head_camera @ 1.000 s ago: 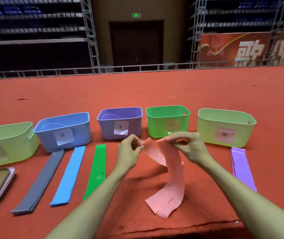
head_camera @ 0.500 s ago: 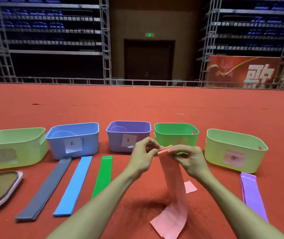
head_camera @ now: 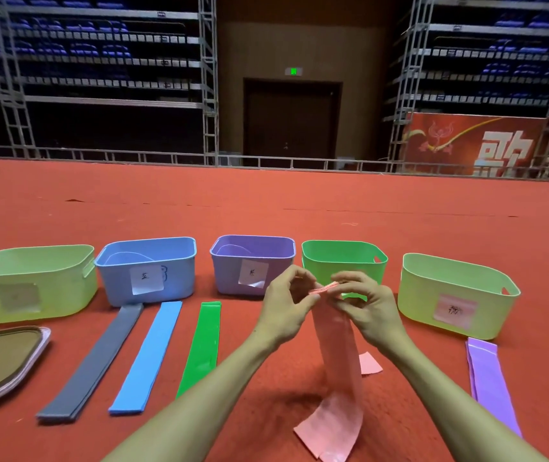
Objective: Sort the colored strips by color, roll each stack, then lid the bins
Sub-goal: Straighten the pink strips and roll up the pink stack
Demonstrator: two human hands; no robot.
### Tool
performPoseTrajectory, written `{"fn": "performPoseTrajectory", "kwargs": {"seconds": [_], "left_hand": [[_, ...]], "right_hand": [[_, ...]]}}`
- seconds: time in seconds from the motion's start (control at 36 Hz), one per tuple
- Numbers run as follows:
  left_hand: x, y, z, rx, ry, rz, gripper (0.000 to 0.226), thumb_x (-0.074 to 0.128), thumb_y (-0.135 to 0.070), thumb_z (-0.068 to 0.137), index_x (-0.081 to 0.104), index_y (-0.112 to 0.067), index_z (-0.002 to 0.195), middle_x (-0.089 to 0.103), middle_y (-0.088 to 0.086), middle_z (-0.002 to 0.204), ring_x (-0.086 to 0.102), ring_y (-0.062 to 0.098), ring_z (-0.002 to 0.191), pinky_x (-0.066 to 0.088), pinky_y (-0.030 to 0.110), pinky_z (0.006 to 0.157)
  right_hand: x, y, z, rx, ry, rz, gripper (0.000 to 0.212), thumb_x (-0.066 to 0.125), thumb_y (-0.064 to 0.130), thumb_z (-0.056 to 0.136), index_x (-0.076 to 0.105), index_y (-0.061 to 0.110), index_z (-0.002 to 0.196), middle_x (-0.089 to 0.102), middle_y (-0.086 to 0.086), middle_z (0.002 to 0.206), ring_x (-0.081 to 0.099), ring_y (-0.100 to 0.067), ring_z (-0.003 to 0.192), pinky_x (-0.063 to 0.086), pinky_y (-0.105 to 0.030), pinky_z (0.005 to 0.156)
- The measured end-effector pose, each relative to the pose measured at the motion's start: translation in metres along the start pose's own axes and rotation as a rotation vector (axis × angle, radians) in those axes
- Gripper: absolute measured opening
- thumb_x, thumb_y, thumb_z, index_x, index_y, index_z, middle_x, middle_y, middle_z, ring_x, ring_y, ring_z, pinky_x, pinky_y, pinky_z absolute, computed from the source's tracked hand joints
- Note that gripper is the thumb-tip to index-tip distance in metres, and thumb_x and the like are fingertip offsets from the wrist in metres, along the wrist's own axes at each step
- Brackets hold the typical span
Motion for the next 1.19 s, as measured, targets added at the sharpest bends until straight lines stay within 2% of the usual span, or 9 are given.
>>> {"fn": "performPoseTrajectory", "kwargs": {"seconds": [0.11,0.25,0.36,0.44,0.56,0.64,0.69,0.81,1.19], "left_hand": [[-0.003,-0.008,0.004,0.036,-0.008,-0.005,0.017,0.066,0.007,0.081,0.057,-0.002,0.092,0.070,0.007,0.087,0.067,0.009,0.084,0.052,0.020,0.081],[-0.007,-0.014,0.007,0.060,-0.034,0.001,0.021,0.064,0.004,0.082,0.058,-0.013,0.094,0.068,0.009,0.094,0.065,0.014,0.087,0.052,0.027,0.084],[0.003,-0.012,-0.003,0.002,0.034,-0.081,0.048,0.063,-0.003,0.085,0.047,-0.038,0.113,0.061,0.014,0.110,0.061,0.015,0.083,0.052,0.030,0.082],[0.017,-0.004,-0.017,0.020,0.132,-0.110,0.076,0.059,0.002,0.085,0.028,-0.049,0.133,0.062,0.022,0.100,0.059,0.018,0.085,0.051,0.033,0.082],[0.027,0.003,-0.028,0.063,0.146,-0.006,0.091,0.057,-0.001,0.084,0.013,-0.059,0.139,0.060,0.021,0.093,0.054,0.021,0.078,0.049,0.040,0.082],[0.030,0.001,-0.035,0.085,0.165,0.041,0.089,0.058,-0.002,0.084,0.017,-0.059,0.138,0.058,0.009,0.128,0.060,0.019,0.111,0.042,0.036,0.104],[0.032,0.004,-0.038,0.102,0.204,0.113,0.085,0.060,-0.003,0.084,0.022,-0.055,0.138,0.043,-0.020,0.142,0.045,0.008,0.130,0.031,0.026,0.111],[0.029,0.021,-0.046,0.041,0.257,0.175,0.068,0.063,-0.008,0.082,0.041,-0.051,0.130,0.055,-0.018,0.117,0.050,0.007,0.094,0.047,0.031,0.090],[0.002,0.088,-0.070,-0.209,0.381,0.260,0.047,0.070,-0.005,0.073,0.058,-0.025,0.114,0.065,-0.006,0.112,0.061,-0.004,0.085,0.049,0.015,0.079]], "right_hand": [[0.002,0.004,0.002,0.062,0.036,0.089,0.024,0.073,-0.010,0.072,0.075,0.011,0.084,0.073,0.000,0.102,0.067,-0.006,0.098,0.053,-0.023,0.085],[0.003,0.021,0.010,-0.007,0.045,-0.026,0.036,0.073,-0.011,0.072,0.072,0.024,0.080,0.072,0.019,0.077,0.068,0.000,0.074,0.052,-0.015,0.072],[-0.004,0.033,0.021,-0.037,-0.019,-0.051,0.036,0.073,-0.011,0.072,0.072,0.024,0.081,0.072,0.016,0.075,0.067,0.002,0.071,0.053,-0.015,0.070],[-0.012,0.044,0.030,-0.056,-0.074,-0.056,0.027,0.073,-0.011,0.073,0.073,0.013,0.088,0.074,-0.004,0.084,0.067,0.002,0.071,0.053,-0.015,0.071],[-0.026,0.053,0.042,-0.036,-0.159,-0.050,0.028,0.075,-0.006,0.074,0.073,0.017,0.089,0.073,-0.003,0.085,0.066,0.001,0.068,0.056,-0.020,0.070],[-0.037,0.061,0.052,-0.029,-0.206,-0.030,0.027,0.076,-0.001,0.075,0.073,0.020,0.090,0.073,0.002,0.084,0.067,-0.003,0.069,0.058,-0.026,0.069],[-0.045,0.065,0.058,-0.028,-0.243,-0.026,0.025,0.076,0.000,0.075,0.072,0.017,0.094,0.073,0.000,0.086,0.067,-0.004,0.069,0.058,-0.025,0.068],[-0.062,0.064,0.074,0.000,-0.328,-0.043,0.025,0.077,0.002,0.074,0.072,0.016,0.095,0.073,-0.003,0.086,0.065,-0.003,0.067,0.057,-0.023,0.065],[-0.088,-0.123,0.027,0.483,-0.459,-0.214,0.023,0.078,0.000,0.071,0.074,0.005,0.094,0.072,-0.015,0.092,0.062,-0.015,0.076,0.055,-0.037,0.077]]}}
Point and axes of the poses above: each hand's wrist, its own z-axis towards the middle knuckle, its own x-axis out of the palm, y = z × x, the point moved 8 cm from there along z, towards the middle knuckle
